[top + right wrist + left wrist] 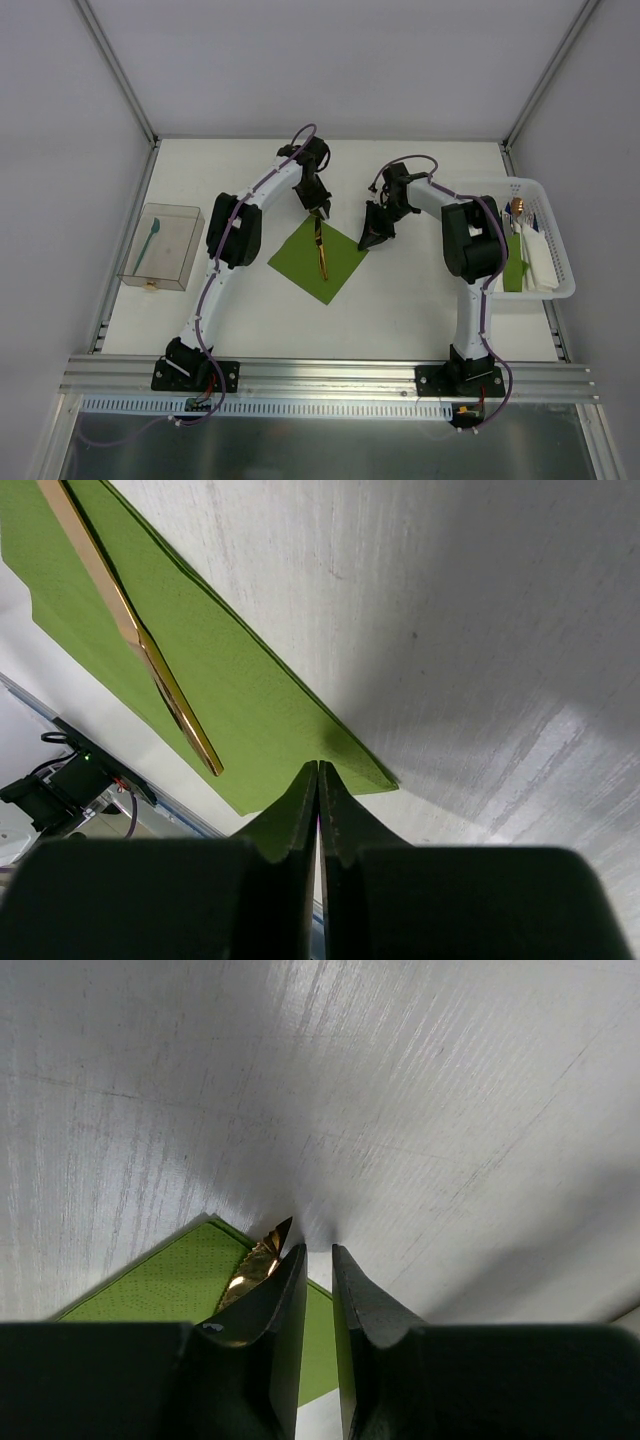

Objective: Place the utensils on the paper napkin and roll it up

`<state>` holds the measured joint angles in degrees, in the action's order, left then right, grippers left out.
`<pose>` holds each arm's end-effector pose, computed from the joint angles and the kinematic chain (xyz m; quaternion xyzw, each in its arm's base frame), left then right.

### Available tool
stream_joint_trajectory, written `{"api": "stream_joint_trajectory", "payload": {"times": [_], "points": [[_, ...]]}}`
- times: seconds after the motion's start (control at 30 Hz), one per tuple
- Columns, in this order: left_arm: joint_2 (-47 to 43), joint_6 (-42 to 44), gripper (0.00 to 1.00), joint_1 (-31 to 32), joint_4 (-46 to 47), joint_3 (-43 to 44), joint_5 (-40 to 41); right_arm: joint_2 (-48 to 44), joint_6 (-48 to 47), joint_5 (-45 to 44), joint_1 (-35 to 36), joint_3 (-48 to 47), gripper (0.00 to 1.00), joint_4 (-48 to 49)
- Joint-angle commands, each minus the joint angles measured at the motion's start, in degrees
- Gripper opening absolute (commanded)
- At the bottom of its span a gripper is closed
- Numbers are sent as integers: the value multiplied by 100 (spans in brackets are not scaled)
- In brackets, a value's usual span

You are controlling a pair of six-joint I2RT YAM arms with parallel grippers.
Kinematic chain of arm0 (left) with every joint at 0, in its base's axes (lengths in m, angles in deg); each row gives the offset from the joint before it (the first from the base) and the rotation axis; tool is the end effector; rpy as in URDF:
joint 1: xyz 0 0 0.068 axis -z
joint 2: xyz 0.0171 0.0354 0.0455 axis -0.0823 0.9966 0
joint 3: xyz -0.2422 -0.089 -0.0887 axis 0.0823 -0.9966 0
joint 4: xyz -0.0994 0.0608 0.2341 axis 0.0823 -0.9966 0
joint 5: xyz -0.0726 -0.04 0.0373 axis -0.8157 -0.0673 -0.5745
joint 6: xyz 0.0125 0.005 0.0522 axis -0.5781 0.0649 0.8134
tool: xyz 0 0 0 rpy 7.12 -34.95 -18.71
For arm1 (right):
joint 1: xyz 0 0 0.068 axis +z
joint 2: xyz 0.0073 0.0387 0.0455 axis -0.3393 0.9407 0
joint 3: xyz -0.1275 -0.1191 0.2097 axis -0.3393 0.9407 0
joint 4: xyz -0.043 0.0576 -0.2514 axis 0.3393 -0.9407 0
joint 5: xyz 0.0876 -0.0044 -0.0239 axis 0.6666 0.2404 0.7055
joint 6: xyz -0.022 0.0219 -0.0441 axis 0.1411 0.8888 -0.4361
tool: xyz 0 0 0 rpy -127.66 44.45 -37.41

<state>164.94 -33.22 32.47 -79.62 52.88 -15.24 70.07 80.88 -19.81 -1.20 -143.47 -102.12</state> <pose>0.4688 -0.2528 0.1629 -0.1930 0.9572 -0.1875 0.1064 0.3979 0.1543 0.1438 -0.1630 0.9380 0.2955 0.0795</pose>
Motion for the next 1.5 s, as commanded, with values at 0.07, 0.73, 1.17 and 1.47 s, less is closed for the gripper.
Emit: {"api": "stream_joint_trajectory", "payload": {"times": [0.07, 0.73, 1.17, 1.47], "points": [[-38, -20, 17, -6, -22, 9, 62, 64, 51, 22, 26, -41, 2, -28], [-5134, 3151, 33, -2482, -31, -3109, -333, -876, -168, 629, 26, -216, 70, -300], [-5701, 5420, 36, -4495, -716, -5018, 1414, -1272, -1029, 638, 26, -577, 99, -810], [-4172, 5551, 28, -4805, -708, -4142, 1741, -1272, -1170, 839, 18, -401, 99, -819]]}}
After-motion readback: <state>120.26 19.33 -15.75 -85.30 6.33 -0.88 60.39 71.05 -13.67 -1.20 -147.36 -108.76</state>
